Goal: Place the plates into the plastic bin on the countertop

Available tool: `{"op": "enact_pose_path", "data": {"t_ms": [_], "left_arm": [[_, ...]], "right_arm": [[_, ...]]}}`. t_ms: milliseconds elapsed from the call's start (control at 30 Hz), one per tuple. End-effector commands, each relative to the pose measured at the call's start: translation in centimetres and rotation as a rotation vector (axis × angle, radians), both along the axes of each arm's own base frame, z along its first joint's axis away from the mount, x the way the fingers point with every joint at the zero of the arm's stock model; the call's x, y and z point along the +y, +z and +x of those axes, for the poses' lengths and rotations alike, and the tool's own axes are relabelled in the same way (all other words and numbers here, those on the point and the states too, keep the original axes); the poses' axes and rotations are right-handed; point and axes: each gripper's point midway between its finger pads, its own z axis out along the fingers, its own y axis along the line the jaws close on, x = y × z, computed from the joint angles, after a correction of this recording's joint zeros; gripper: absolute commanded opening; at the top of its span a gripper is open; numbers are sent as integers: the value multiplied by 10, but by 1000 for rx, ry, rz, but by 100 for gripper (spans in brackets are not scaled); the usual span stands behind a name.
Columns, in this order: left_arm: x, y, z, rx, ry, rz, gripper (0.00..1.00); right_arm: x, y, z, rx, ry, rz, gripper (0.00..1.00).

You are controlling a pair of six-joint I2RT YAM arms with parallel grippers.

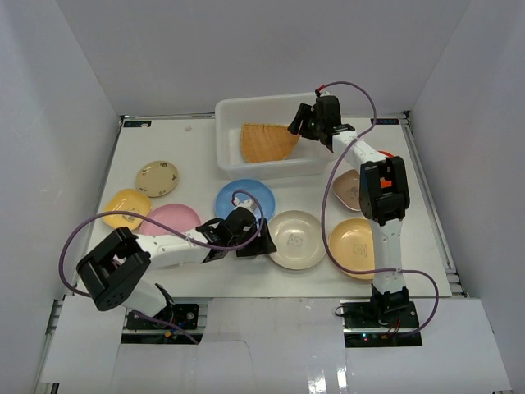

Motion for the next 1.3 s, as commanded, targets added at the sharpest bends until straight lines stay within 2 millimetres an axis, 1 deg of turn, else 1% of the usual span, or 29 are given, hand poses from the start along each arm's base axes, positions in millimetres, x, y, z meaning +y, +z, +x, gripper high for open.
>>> {"op": "enact_pose_path", "data": {"t_ms": [0,67,100,133,167,200,233,267,300,333,367,400,433,467,500,533,600,633,700,800,833,867,967,1000,1033,1067,1133,1200,1267], "left_arm": [[-9,8,12,-54,27,8,73],[-10,4,12,-51,27,17,67],[-12,3,12,-53,25,14,65],[-12,2,12,-53,25,18,62],[-11,1,12,-52,30,21,59],[-10,-2,11,-47,30,29,54],[-9,-3,11,-50,34,35,50],[-7,-5,11,-52,37,41,45],[-6,-5,11,-55,37,45,33],[-3,-6,12,-63,46,54,28],[-1,-6,11,-65,47,61,22],[3,-4,11,-74,52,60,16],[5,-3,11,-77,55,63,8],[9,-2,11,-83,61,73,4],[10,6,10,-100,60,61,0],[12,11,10,-109,60,61,0],[18,20,8,-129,53,64,0],[18,36,8,-156,53,32,0],[26,49,5,-174,60,30,0],[40,85,4,-235,94,-7,0],[45,95,4,-253,106,-14,0],[53,115,3,-283,123,-32,0],[74,154,8,-361,193,-34,0],[82,173,9,-397,221,-58,0],[92,184,13,-431,262,-48,0],[99,198,13,-455,281,-49,0],[115,216,16,-502,340,-48,0],[123,234,18,-536,361,-47,0],[132,245,23,-574,396,-22,0]], "right_arm": [[5,79,3,-156,36,20,68],[0,91,-2,-170,36,-2,72],[-3,110,-9,-195,35,1,75],[-5,101,-19,-169,38,-9,77],[-8,103,-25,-173,38,-9,79],[-11,128,-39,-210,42,14,79],[-15,98,-56,-148,45,3,79],[-16,105,-64,-181,48,27,79],[-19,127,-81,-218,47,59,76],[-24,93,-101,-151,51,50,74],[-25,92,-114,-152,61,66,72],[-26,109,-127,-198,68,94,71],[-28,102,-137,-186,76,96,67],[-30,91,-155,-162,95,94,65],[-29,84,-166,-148,110,89,61],[-28,77,-174,-144,130,72,54],[-21,57,-198,-115,181,37,49],[-21,48,-205,-98,201,1,49],[-13,36,-217,-70,247,-17,49],[2,32,-223,-58,312,-8,54],[6,30,-224,-55,325,-13,58],[10,22,-225,-41,334,-26,60],[33,14,-230,-33,385,-28,65],[42,2,-234,-5,400,-29,65],[48,0,-233,1,407,-24,65],[54,-12,-233,25,415,-24,65],[67,-21,-237,44,430,-22,65],[77,-31,-238,60,436,-22,63],[82,-40,-237,73,429,-29,60]]}}
